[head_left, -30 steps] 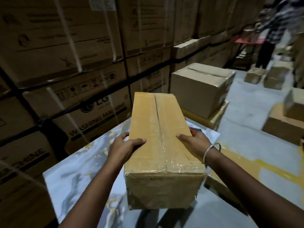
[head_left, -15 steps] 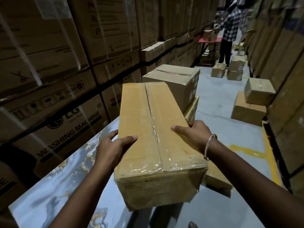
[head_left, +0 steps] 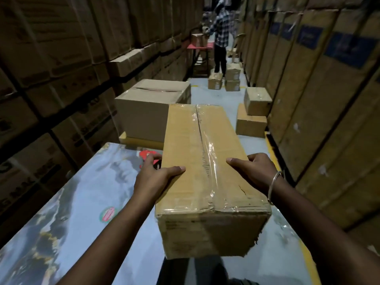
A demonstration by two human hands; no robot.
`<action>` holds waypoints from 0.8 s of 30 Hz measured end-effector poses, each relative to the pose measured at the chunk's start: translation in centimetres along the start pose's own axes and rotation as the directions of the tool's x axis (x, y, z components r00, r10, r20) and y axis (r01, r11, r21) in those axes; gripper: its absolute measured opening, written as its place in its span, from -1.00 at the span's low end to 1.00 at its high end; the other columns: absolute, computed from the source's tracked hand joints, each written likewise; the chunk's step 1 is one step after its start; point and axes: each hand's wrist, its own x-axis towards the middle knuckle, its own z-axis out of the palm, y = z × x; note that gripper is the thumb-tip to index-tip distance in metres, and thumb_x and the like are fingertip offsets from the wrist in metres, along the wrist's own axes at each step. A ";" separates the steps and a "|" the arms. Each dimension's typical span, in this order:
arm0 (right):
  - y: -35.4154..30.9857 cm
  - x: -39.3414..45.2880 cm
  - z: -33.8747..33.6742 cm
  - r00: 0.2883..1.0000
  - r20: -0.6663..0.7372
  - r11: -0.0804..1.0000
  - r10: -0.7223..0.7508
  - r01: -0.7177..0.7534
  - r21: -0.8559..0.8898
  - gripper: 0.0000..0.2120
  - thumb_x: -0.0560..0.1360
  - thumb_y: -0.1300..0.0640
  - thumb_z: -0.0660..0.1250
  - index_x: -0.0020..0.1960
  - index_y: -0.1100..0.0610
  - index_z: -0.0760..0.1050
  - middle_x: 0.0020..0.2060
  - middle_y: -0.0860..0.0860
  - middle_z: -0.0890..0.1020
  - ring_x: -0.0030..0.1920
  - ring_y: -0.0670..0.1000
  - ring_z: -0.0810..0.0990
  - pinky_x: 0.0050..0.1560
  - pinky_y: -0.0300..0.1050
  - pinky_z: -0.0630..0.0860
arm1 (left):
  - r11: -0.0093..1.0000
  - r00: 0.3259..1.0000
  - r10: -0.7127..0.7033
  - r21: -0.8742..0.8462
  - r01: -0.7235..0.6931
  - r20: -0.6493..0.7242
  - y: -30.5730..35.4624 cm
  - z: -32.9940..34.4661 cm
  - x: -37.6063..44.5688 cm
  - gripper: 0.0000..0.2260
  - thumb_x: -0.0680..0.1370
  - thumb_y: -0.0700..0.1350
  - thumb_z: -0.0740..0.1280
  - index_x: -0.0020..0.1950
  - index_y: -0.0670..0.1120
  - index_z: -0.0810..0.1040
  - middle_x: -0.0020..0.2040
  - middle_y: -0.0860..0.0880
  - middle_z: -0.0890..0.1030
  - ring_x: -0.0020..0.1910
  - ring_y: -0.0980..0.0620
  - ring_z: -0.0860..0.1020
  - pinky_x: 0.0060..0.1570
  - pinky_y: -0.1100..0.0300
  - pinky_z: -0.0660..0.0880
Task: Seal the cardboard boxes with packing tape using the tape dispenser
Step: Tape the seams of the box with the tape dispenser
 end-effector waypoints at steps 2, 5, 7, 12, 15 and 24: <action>1.5 1.9 -1.8 0.998 -0.042 0.999 0.037 -0.036 0.010 -0.33 0.12 -0.42 0.51 -0.32 0.22 0.53 -0.48 0.04 0.46 -0.42 0.04 0.42 -0.28 -0.01 0.31 | 1.000 0.999 0.017 0.021 -0.017 0.034 0.7 2.9 1.8 -0.32 0.05 0.21 0.59 0.12 0.13 0.50 0.04 0.10 0.66 0.00 -0.02 0.66 0.11 -0.14 0.58; 3.3 5.5 -3.9 0.993 -0.098 0.998 0.061 -0.063 -0.017 -0.34 0.11 -0.42 0.48 -0.35 0.20 0.47 -0.48 0.05 0.39 -0.43 0.04 0.36 -0.30 -0.03 0.27 | 1.000 0.994 0.007 0.029 -0.011 0.110 1.2 7.3 5.4 -0.30 0.07 0.21 0.59 0.16 0.12 0.49 0.06 0.08 0.65 0.01 -0.01 0.65 0.08 -0.10 0.59; 4.6 8.6 -4.8 0.989 -0.124 0.995 0.076 -0.083 -0.050 -0.38 0.11 -0.43 0.45 -0.35 0.12 0.40 -0.46 0.09 0.34 -0.43 0.06 0.34 -0.30 -0.02 0.26 | 1.000 0.987 -0.014 0.025 0.010 0.163 1.4 10.4 8.3 -0.37 0.18 0.13 0.63 0.17 0.08 0.47 0.00 0.14 0.61 -0.04 0.09 0.61 0.00 0.05 0.58; 8.7 18.4 -5.9 0.982 -0.116 0.986 0.148 -0.155 -0.054 -0.32 0.33 -0.34 0.48 -0.02 0.31 0.59 -0.14 0.25 0.65 -0.02 0.22 0.64 0.12 0.06 0.51 | 0.992 0.973 -0.112 0.085 0.097 0.203 0.5 18.3 17.0 -0.35 0.14 0.14 0.61 0.18 0.10 0.51 0.03 0.07 0.67 -0.01 -0.01 0.65 0.08 -0.07 0.60; 11.8 24.2 -6.1 0.966 -0.106 0.969 0.235 -0.242 -0.054 -0.18 0.45 -0.22 0.49 0.39 0.40 0.42 0.30 0.28 0.57 0.30 0.26 0.54 0.24 0.05 0.45 | 0.976 0.947 -0.209 0.118 0.185 0.243 -0.9 22.9 22.3 -0.40 0.17 0.00 0.62 0.16 0.05 0.52 0.05 -0.01 0.68 0.02 -0.09 0.66 0.10 -0.14 0.60; 21.2 38.7 -2.4 0.917 0.018 0.911 0.399 -0.394 -0.123 -0.04 0.29 -0.49 0.42 0.35 0.26 0.54 0.10 0.18 0.68 0.21 0.22 0.60 0.17 0.01 0.51 | 0.885 0.826 -0.460 0.090 0.457 0.327 -9.8 32.5 34.7 -0.36 0.38 -0.44 0.47 0.40 -0.07 0.42 0.12 -0.10 0.61 0.09 -0.14 0.61 -0.07 0.04 0.62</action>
